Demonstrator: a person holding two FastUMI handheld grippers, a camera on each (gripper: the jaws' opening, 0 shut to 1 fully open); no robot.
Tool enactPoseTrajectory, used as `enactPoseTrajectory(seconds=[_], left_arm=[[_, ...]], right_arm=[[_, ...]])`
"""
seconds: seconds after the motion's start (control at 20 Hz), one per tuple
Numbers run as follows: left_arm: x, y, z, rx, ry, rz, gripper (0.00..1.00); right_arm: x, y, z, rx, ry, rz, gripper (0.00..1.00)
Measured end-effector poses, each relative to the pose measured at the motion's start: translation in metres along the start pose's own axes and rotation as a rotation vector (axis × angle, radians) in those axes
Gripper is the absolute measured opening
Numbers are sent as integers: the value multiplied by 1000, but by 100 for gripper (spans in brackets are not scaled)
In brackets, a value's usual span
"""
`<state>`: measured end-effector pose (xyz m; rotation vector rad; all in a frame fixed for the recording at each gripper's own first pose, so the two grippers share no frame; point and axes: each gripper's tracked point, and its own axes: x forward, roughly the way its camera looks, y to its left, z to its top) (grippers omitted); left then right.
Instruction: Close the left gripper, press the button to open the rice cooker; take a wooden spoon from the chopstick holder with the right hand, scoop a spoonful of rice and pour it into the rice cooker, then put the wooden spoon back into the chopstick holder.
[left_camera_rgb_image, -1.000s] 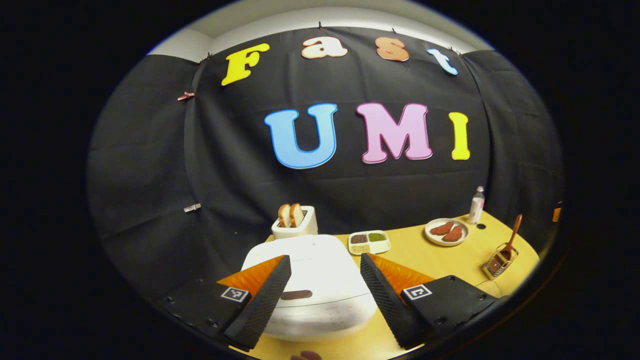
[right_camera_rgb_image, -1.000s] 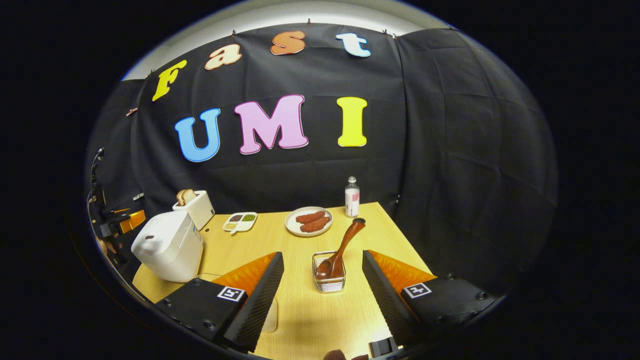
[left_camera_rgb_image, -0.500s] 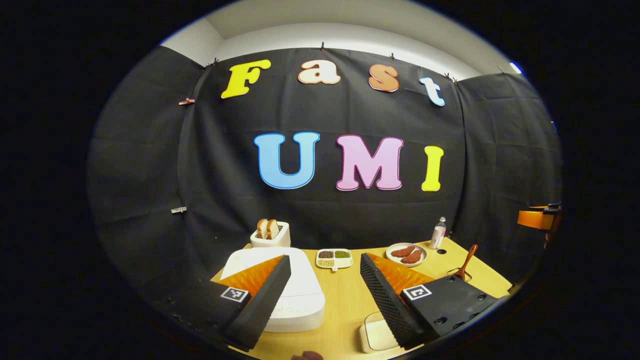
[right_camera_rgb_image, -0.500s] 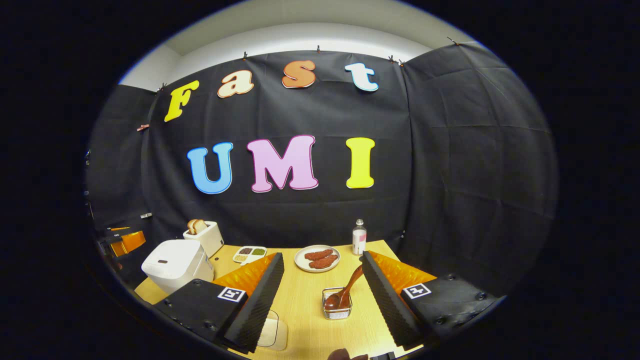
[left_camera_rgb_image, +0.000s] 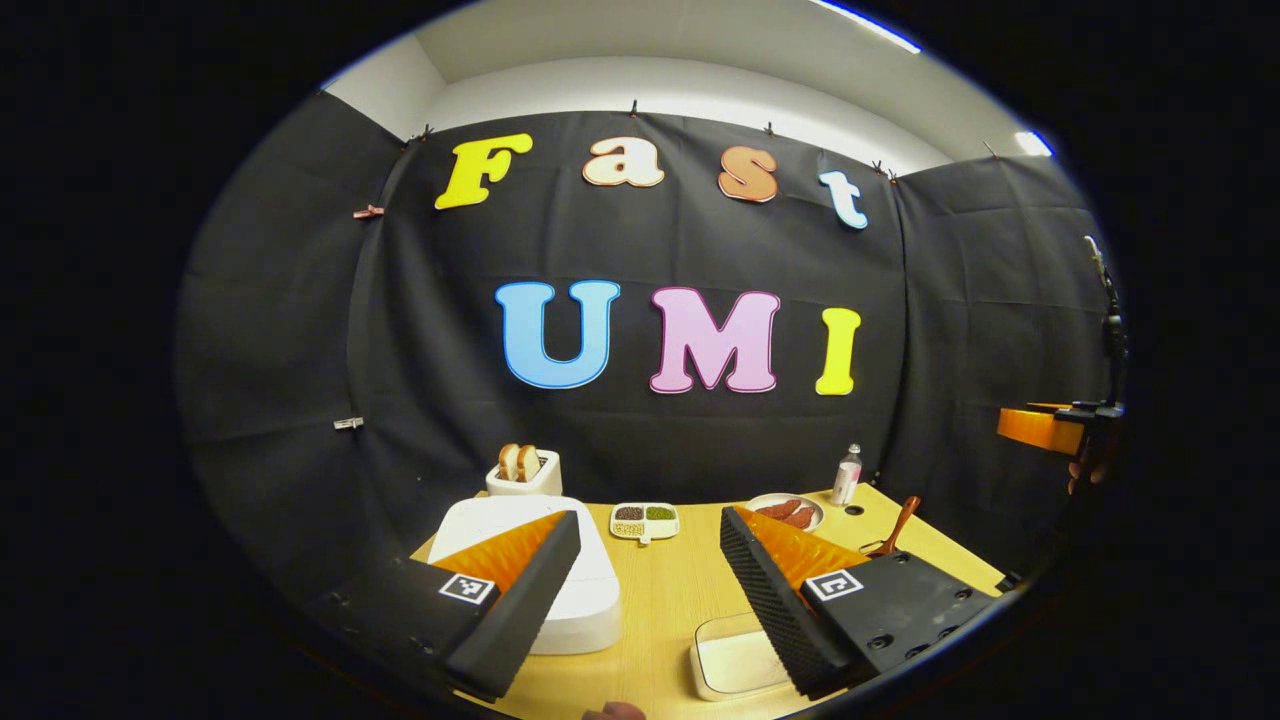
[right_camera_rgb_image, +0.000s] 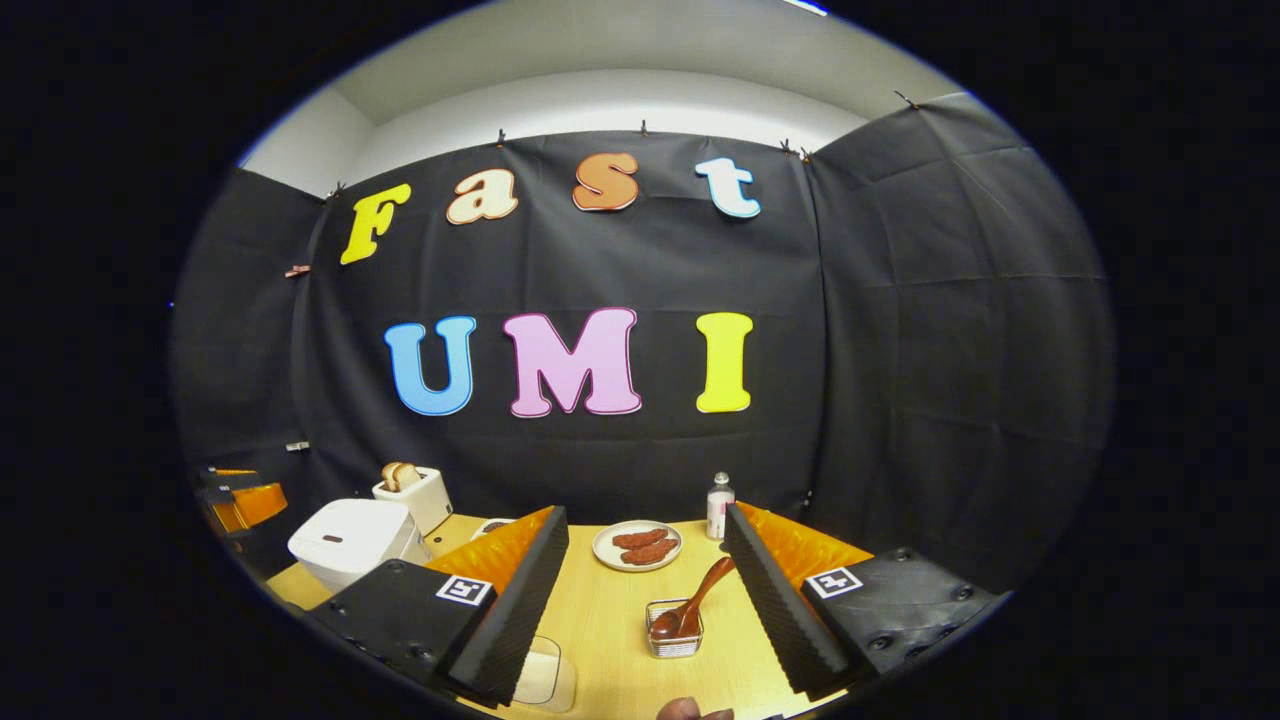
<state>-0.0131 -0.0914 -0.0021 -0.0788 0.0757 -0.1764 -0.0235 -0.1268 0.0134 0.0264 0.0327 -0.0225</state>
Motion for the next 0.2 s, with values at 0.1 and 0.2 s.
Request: enactPoseTrajectory(seconds=[0.1,0.2], left_arm=[[-5,1,-2,-1,12,3,97],[-9,2,-3,-7,15,9,97]], right_arm=[[2,6,-4,-30,6,15,98],[3,14,-8,-53,17,36,98]])
